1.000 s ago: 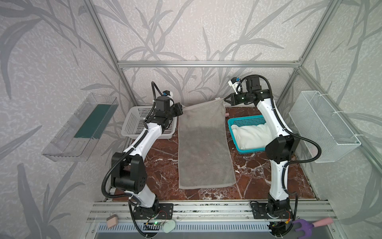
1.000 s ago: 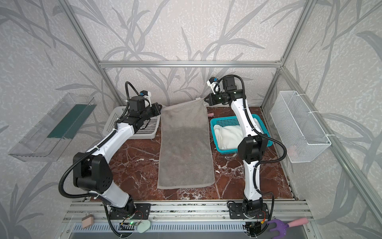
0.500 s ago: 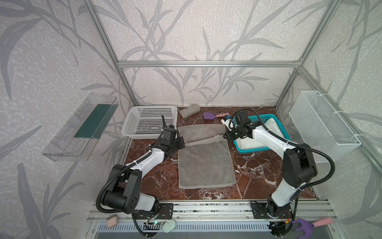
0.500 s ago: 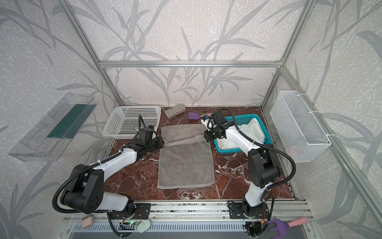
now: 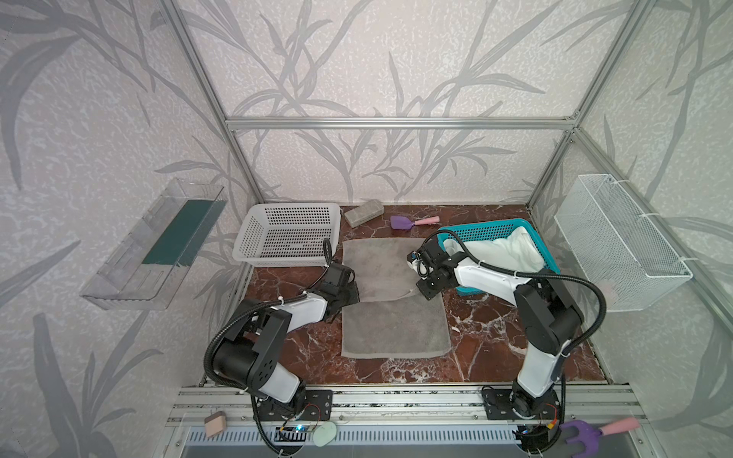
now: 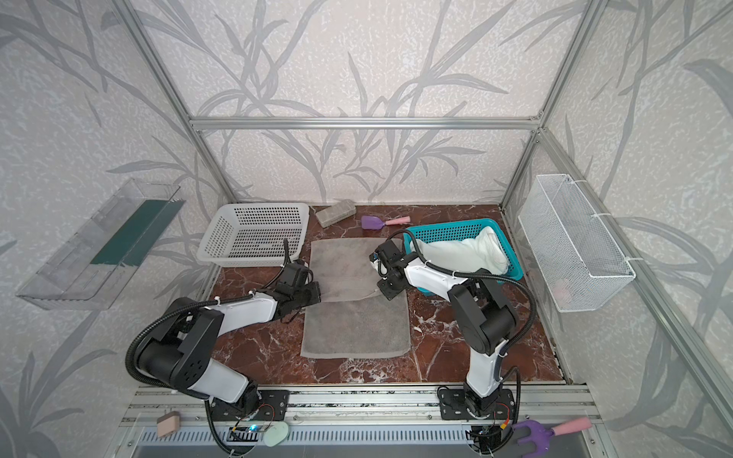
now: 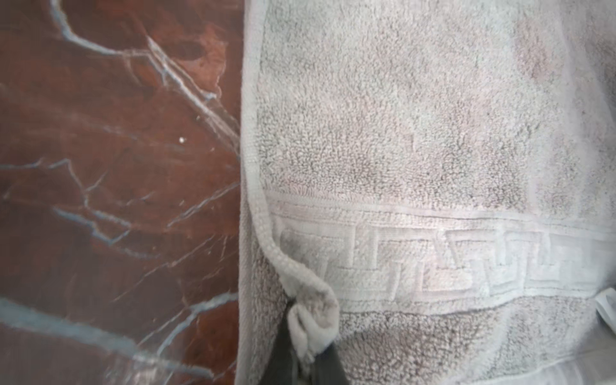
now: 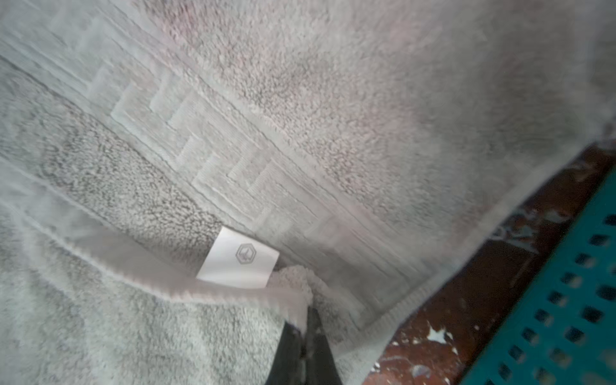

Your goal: Fold and stack the towels

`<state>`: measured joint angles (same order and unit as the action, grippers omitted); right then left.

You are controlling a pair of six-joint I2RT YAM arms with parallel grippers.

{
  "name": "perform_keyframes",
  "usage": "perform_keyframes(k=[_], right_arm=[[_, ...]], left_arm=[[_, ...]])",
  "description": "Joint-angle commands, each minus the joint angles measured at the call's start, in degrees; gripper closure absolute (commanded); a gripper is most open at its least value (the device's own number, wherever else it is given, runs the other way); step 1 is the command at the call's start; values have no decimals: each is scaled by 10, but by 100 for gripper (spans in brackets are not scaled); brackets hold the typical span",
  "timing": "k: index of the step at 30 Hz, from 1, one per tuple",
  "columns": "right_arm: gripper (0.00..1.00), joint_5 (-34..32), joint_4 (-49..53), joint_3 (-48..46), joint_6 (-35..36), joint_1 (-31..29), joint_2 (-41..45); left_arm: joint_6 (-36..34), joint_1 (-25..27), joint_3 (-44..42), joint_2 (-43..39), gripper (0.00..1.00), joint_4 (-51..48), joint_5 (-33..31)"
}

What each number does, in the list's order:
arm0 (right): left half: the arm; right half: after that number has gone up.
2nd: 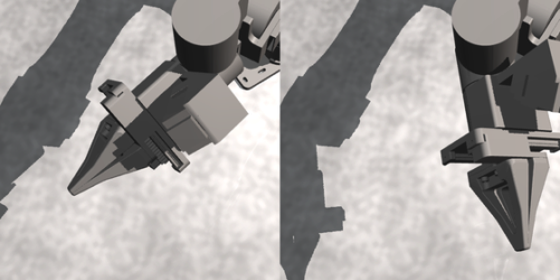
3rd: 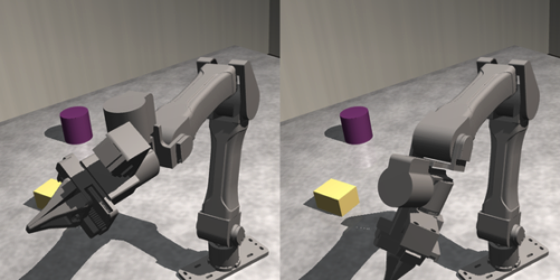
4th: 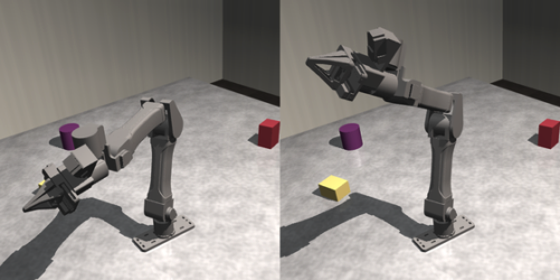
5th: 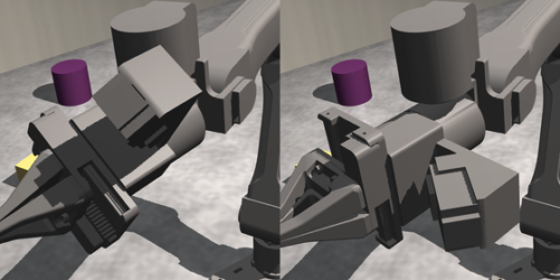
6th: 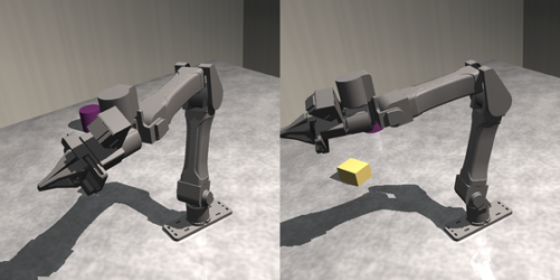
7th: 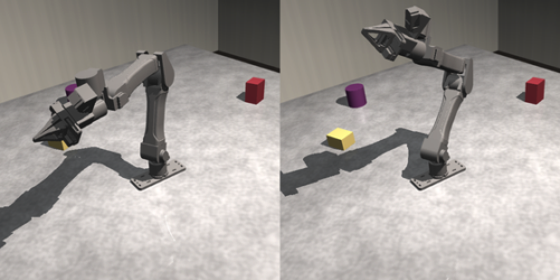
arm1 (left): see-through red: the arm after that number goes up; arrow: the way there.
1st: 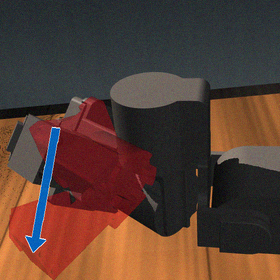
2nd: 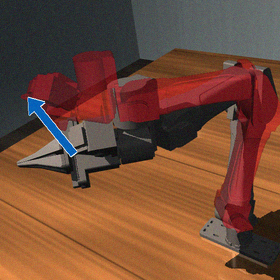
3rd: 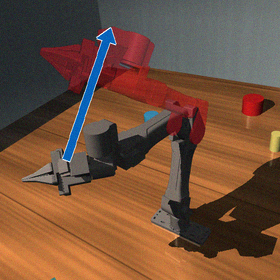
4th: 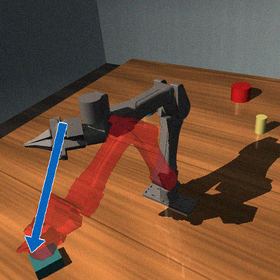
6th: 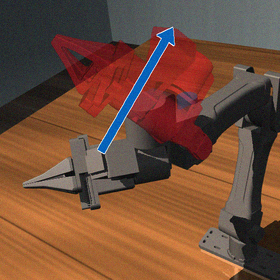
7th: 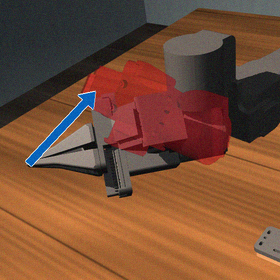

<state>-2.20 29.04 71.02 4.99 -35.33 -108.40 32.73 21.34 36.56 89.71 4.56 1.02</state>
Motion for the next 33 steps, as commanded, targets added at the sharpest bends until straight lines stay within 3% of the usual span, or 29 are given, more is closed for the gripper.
perform_keyframes(k=[1, 5, 13, 20, 27, 33], right_arm=[[100, -37, 53, 38, 0, -5, -48], [100, -44, 73, 88, 8, -4, -83], [100, -59, 103, 169, 36, 6, -116], [100, -34, 145, 177, 61, 11, -43], [100, -15, 187, 103, 15, -23, 58], [100, 12, 161, -24, -51, -38, 71]], left_arm=[[-9, 0, 37, 42, 100, -80, -49], [-43, -11, 106, 74, 100, -142, -87], [-38, -67, 162, 116, 100, -139, -36], [-27, -67, 167, 35, 100, -188, -7], [10, -50, 80, -86, 100, -181, 22], [66, -18, -54, -106, 100, -102, 32]])
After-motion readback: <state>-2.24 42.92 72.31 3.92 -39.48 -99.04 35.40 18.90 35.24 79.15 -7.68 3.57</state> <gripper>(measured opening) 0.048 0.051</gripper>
